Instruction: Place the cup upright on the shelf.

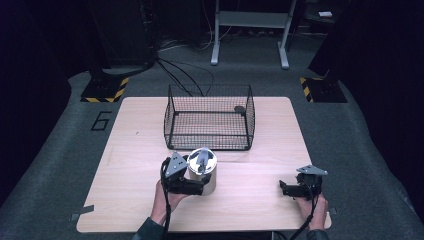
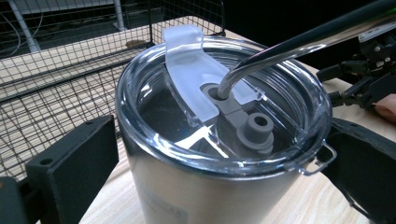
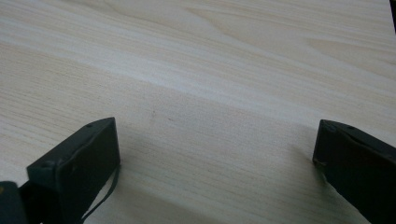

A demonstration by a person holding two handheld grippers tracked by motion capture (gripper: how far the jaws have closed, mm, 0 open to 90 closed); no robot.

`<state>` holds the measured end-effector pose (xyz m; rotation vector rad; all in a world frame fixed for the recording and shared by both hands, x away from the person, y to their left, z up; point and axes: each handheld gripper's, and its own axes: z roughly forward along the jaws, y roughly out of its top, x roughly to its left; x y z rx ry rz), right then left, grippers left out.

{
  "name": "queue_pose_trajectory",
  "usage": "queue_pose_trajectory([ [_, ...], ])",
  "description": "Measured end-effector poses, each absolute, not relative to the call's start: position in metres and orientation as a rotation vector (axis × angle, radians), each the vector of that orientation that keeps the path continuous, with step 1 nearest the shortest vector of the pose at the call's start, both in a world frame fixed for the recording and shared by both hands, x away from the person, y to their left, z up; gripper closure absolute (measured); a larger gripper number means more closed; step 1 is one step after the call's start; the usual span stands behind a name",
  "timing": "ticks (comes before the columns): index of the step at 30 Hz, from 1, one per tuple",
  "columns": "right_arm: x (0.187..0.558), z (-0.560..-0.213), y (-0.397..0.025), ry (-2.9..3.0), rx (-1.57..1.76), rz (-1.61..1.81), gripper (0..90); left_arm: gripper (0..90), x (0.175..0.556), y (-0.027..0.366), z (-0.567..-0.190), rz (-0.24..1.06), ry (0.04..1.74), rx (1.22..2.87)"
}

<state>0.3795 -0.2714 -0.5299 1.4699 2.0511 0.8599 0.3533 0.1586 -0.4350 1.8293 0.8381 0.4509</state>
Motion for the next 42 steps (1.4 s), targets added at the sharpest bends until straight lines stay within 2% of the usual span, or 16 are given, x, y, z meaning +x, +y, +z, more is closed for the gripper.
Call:
queue_pose_trajectory([
  [15,0.380,-0.530,-0.271,2.051,1.470,0.861,0.1,0.0,0.359,0.152,-0.439,0.458,0.845,1.814],
  [42,0.379,-0.530,-0.271,2.050,1.461,0.864,0.2,3.7,0.362,0.141,-0.443,0.551,0.848,1.811],
])
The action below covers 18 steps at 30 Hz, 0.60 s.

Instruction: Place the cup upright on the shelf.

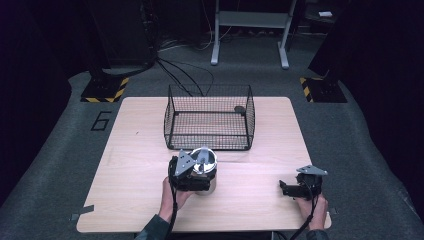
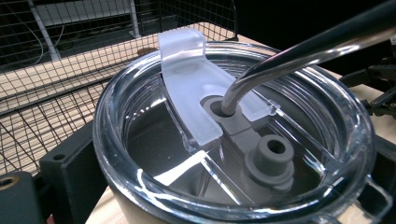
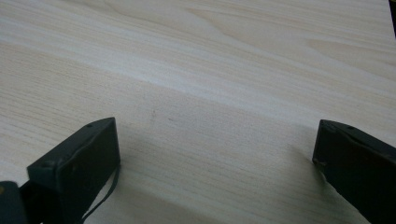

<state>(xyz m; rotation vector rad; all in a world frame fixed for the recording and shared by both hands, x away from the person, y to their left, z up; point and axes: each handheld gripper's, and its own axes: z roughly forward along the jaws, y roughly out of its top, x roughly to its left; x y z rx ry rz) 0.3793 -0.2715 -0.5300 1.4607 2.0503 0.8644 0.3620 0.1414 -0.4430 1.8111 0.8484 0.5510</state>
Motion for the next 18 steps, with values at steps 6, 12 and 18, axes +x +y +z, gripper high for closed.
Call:
queue_pose_trajectory([
  [6,0.3792,-0.5300,-0.2711,2.045,1.463,0.865,0.3,3.8,0.3622,0.1420,-0.4436,0.549,0.843,1.812],
  [12,0.3790,-0.5299,-0.2709,2.045,1.465,0.865,0.3,3.8,0.3628,0.1424,-0.4439,0.551,0.840,1.808],
  [18,0.3789,-0.5299,-0.2708,2.044,1.467,0.864,0.3,3.9,0.3628,0.1428,-0.4434,0.548,0.839,1.811],
])
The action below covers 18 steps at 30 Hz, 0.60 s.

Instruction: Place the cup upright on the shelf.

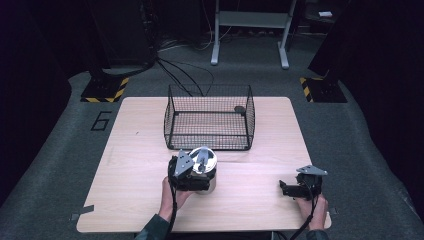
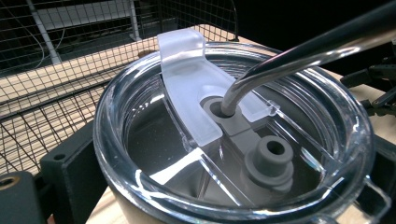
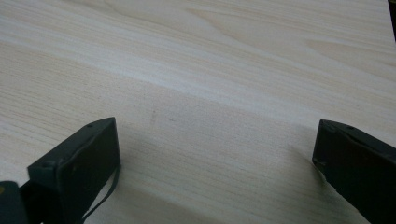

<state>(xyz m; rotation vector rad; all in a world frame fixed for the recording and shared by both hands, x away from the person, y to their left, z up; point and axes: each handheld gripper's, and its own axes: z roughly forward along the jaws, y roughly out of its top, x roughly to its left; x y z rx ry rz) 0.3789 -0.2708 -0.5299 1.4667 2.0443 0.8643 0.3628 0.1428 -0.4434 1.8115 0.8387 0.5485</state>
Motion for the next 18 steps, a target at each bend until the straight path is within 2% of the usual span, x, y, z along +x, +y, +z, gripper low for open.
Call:
queue_pose_trajectory([
  [18,0.379,-0.530,-0.271,2.046,1.462,0.865,0.3,3.9,0.368,0.148,-0.430,0.560,0.840,1.799],
])
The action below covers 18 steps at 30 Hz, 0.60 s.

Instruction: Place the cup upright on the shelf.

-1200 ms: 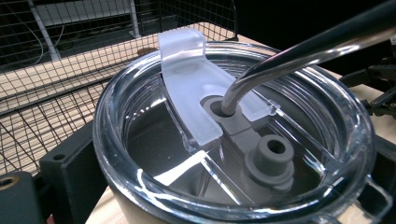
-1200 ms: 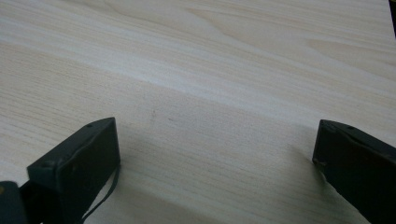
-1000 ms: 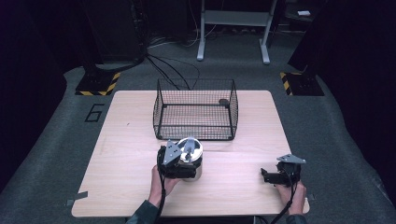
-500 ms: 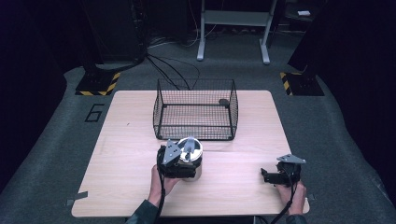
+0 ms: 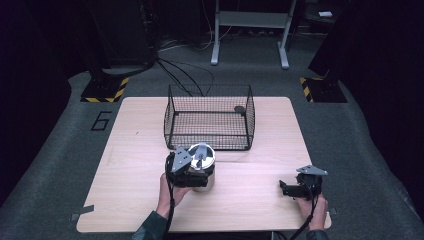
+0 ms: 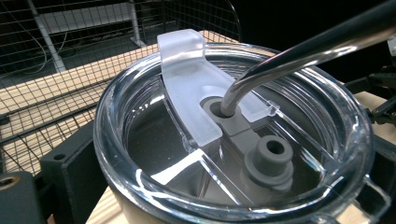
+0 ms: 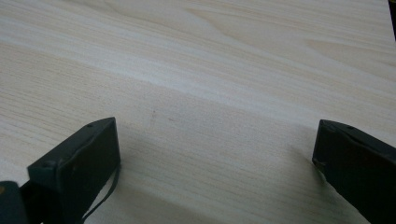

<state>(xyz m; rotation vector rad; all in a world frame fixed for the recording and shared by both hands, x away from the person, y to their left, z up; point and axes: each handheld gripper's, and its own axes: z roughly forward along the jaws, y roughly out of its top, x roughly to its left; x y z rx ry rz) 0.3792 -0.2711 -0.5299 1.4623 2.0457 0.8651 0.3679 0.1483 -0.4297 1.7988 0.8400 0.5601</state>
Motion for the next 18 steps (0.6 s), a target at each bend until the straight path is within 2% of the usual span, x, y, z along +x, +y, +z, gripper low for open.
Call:
queue_pose_trajectory([
  [18,0.379,-0.530,-0.271,2.046,1.463,0.866,0.3,3.8,0.382,0.162,-0.415,0.549,0.846,1.798],
])
